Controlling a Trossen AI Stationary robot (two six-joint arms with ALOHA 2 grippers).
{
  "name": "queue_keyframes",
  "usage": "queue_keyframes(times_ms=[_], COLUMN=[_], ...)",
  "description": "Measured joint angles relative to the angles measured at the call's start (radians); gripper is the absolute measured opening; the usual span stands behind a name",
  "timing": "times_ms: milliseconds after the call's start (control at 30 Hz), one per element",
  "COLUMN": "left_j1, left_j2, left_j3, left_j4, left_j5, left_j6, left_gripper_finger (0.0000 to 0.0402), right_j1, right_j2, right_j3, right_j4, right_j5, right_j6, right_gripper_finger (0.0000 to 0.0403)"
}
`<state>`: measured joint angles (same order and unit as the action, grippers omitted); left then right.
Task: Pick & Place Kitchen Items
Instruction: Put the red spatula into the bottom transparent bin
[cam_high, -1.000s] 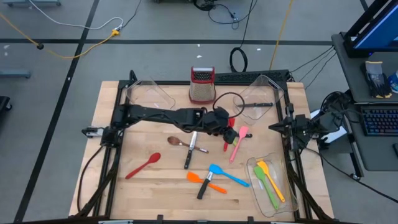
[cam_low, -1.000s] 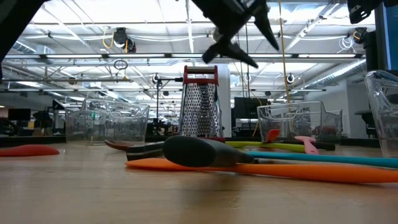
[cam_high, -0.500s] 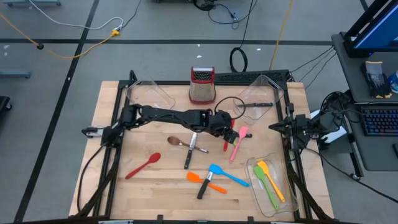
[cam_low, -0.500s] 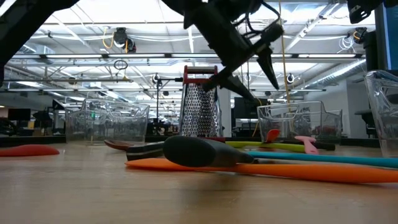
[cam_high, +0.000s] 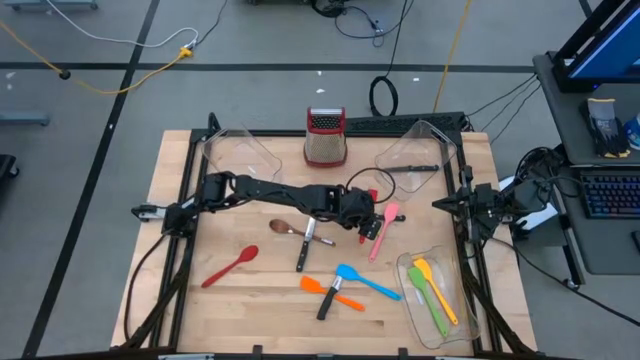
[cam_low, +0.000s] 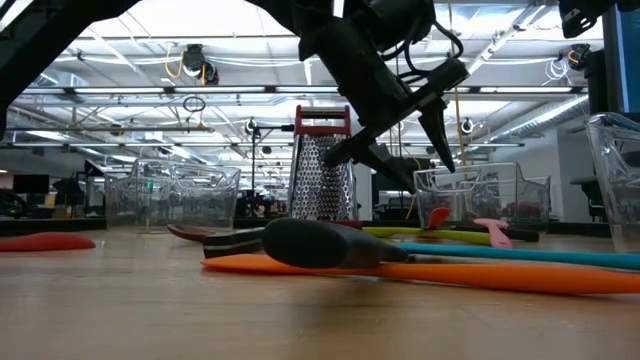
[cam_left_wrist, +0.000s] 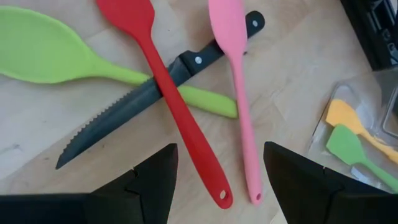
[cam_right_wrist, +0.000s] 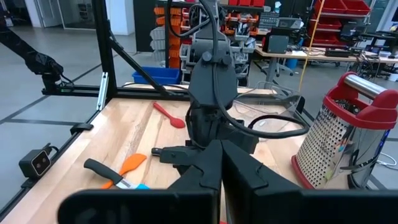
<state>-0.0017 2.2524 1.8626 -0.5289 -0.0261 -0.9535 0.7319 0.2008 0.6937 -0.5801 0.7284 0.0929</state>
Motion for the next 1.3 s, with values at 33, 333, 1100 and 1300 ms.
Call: queue_keyframes(times_ms=[33, 333, 1100, 1300], left_j1=[0.000, -0.009, -0.007, 0.002], left_j2=[0.000, 0.000, 0.068, 0.078], left_j3=[0.000, 0.000, -0.002, 0.000], left_j4=[0.000, -0.006, 0.033, 0.045], left_j5=[0.001, 0.025, 0.053, 0.051], left_j6=[-0.008, -0.030, -0.063, -0.058], left_gripper_finger=[0.0243, 0.0243, 0.0243, 0.0243], right_j1=[0.000, 0.000, 0.000, 0.000], right_j2=[0.000, 0.000, 0.000, 0.000], right_j3=[0.000, 0.000, 0.000, 0.000], right_j4=[-0.001, 0.000, -0.001, -0.001], right_j5=[0.000, 0.000, 0.001, 0.002], right_j6=[0.000, 0.002, 0.027, 0.027], right_gripper_finger=[0.0000, 0.0000, 0.0000, 0.0000])
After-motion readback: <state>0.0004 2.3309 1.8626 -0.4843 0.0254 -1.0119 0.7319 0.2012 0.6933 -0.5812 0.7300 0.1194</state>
